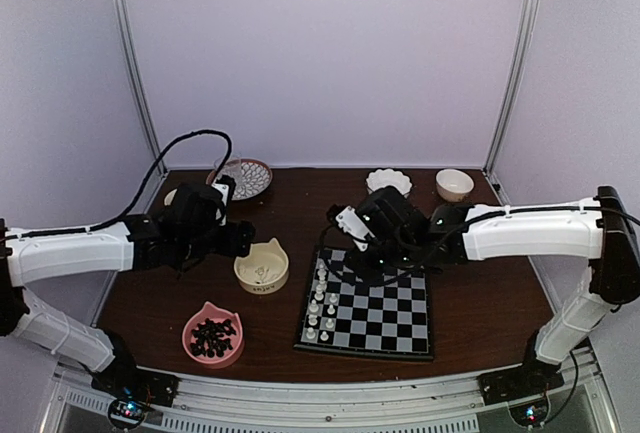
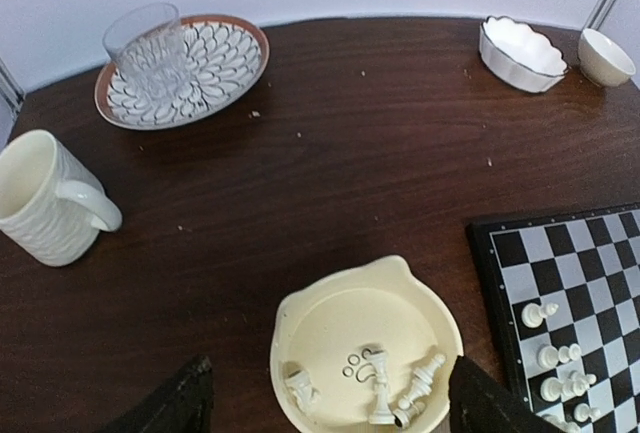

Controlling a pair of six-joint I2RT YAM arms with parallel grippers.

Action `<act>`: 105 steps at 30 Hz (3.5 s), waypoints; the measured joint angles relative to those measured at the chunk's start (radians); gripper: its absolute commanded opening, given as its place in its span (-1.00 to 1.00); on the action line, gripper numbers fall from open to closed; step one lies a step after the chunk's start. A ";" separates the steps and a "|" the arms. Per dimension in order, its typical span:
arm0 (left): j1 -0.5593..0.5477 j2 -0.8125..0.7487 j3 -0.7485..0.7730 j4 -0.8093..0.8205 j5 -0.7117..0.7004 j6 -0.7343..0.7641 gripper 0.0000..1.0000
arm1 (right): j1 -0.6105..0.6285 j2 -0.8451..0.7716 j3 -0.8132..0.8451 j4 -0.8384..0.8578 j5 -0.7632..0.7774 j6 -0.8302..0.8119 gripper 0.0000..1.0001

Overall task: Set up the chess pieces on the board
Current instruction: Place the pawn at e2, then pick up the storage box, then pass from the left arm to the right

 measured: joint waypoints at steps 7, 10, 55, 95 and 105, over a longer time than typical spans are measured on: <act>0.003 0.117 0.102 -0.174 0.154 -0.162 0.53 | -0.022 -0.106 -0.197 0.199 0.045 0.006 -0.37; 0.002 0.200 0.173 -0.262 0.211 -0.195 0.33 | -0.024 -0.135 -0.238 0.256 0.064 0.007 -0.38; 0.022 0.657 0.496 -0.512 0.193 -0.390 -0.54 | -0.025 -0.195 -0.324 0.428 0.048 0.021 -0.39; -0.166 0.281 0.264 -0.009 0.333 -0.807 -0.72 | -0.025 -0.371 -0.512 0.728 -0.214 0.048 -0.22; -0.241 0.325 0.264 0.139 0.321 -0.935 -0.72 | -0.025 -0.245 -0.516 0.798 -0.263 0.077 -0.20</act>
